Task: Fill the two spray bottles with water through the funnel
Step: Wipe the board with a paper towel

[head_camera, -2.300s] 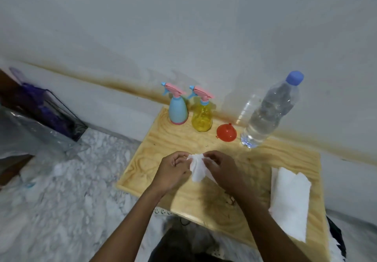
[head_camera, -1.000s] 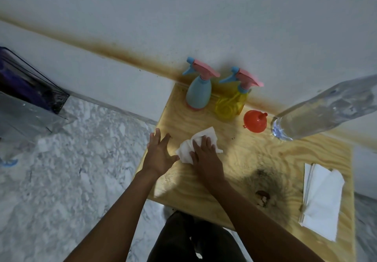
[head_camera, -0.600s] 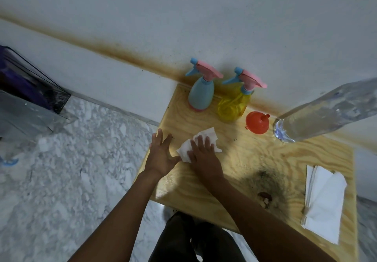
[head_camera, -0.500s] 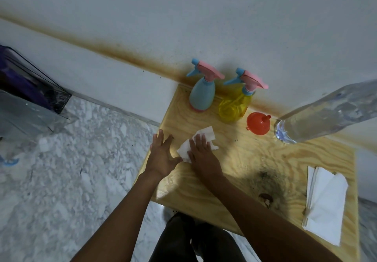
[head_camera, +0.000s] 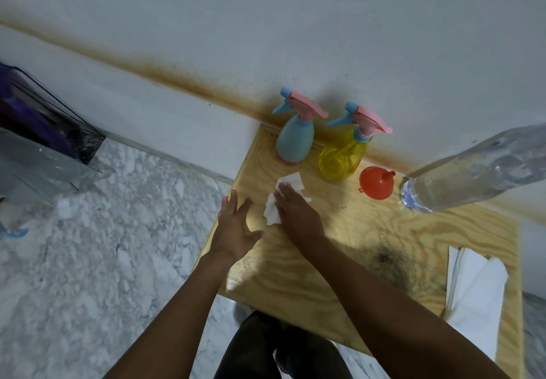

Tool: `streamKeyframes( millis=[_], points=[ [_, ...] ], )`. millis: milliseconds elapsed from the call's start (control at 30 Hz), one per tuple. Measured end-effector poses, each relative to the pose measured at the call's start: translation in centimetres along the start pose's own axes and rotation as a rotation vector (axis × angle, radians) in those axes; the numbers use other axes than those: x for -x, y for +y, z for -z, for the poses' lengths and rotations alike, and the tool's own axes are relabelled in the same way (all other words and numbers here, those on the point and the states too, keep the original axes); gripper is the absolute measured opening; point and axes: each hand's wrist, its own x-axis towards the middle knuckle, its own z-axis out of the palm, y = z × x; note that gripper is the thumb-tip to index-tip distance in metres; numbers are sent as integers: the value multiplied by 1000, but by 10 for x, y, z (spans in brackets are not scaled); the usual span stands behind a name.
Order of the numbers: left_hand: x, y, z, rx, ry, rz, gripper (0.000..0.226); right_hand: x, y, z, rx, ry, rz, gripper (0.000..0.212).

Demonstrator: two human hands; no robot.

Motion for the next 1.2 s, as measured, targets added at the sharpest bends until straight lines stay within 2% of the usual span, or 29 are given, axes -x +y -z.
streamKeyframes(
  millis=[133,267,400,500,567,667,933,1100,1200],
  points=[
    [0,0,-1,-21,5,-14,85,19,-8,1,48,73,57,36],
    [-1,-1,-2,-24,8,-9,86,25,-4,-20,157,-31,113,48],
    [-1,-1,-3,-21,7,-9,88,-4,-1,-13,259,2,277,54],
    [0,0,-2,-24,7,-8,89,-24,-3,7,206,0,303,51],
    [0,0,-1,-32,5,-12,88,-26,1,13,86,13,251,44],
    [2,1,1,-43,-2,-12,89,-17,11,21,-34,124,69,33],
    [1,1,-1,-12,9,-2,90,23,19,17,63,139,-69,41],
    [1,0,-1,-26,-8,-15,93,29,-9,-1,74,196,101,24],
    [0,0,-2,-20,5,-6,92,14,-8,-2,124,210,126,28]
  ],
)
